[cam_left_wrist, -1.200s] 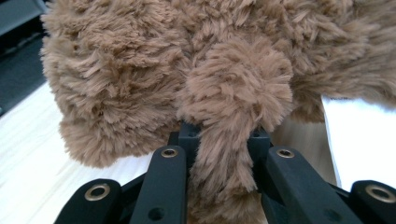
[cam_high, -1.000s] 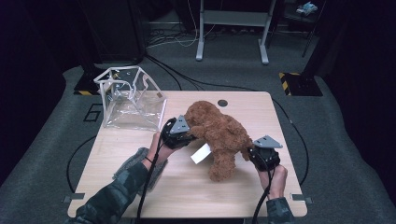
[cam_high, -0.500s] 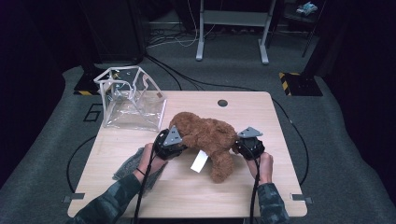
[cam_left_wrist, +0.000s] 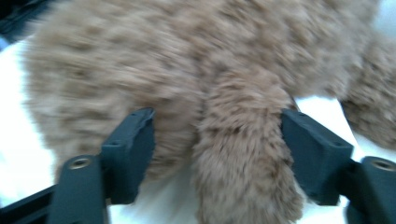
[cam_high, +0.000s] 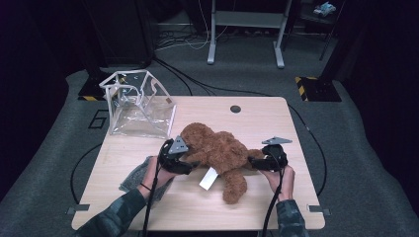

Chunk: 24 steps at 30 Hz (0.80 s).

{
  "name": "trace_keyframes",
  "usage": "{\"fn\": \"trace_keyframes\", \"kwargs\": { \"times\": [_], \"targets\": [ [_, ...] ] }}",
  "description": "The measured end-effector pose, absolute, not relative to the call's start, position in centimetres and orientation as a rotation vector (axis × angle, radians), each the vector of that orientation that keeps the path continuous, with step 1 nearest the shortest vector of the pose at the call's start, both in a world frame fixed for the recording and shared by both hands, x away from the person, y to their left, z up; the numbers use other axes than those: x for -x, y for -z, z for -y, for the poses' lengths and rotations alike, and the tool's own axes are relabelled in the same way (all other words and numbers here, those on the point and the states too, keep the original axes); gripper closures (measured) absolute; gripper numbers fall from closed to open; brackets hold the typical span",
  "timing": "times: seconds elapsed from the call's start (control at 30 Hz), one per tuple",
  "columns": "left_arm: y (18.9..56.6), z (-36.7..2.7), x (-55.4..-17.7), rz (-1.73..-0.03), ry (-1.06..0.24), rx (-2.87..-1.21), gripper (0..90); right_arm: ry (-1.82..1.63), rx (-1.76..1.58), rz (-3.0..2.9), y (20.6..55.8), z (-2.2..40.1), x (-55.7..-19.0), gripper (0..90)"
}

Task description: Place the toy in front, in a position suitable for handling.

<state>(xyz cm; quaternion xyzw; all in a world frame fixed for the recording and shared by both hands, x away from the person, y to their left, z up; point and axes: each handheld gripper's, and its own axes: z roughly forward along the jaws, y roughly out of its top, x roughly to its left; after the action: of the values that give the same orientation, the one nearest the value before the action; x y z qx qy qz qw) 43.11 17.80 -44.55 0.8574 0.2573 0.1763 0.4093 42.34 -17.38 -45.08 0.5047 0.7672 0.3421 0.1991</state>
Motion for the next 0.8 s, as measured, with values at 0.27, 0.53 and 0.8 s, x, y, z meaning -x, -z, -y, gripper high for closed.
{"fn": "trace_keyframes", "kwargs": {
  "times": [0.27, 0.53, 0.8],
  "targets": [
    [41.6, -19.0, -45.6, -0.744, -0.468, -2.113, 14.9, -1.036, -1.395, -2.166, 42.6, 16.3, -40.1, 13.9],
    [41.7, -17.6, -51.5, -0.834, -0.356, -2.16, 13.2, -1.104, -1.334, -2.197, 41.2, 12.8, -39.8, 11.7],
    [43.2, -16.8, -52.2, -0.806, -0.247, -2.2, 20.9, -0.998, -1.384, -2.293, 43.7, 10.6, -42.0, 20.7]
  ]
}}
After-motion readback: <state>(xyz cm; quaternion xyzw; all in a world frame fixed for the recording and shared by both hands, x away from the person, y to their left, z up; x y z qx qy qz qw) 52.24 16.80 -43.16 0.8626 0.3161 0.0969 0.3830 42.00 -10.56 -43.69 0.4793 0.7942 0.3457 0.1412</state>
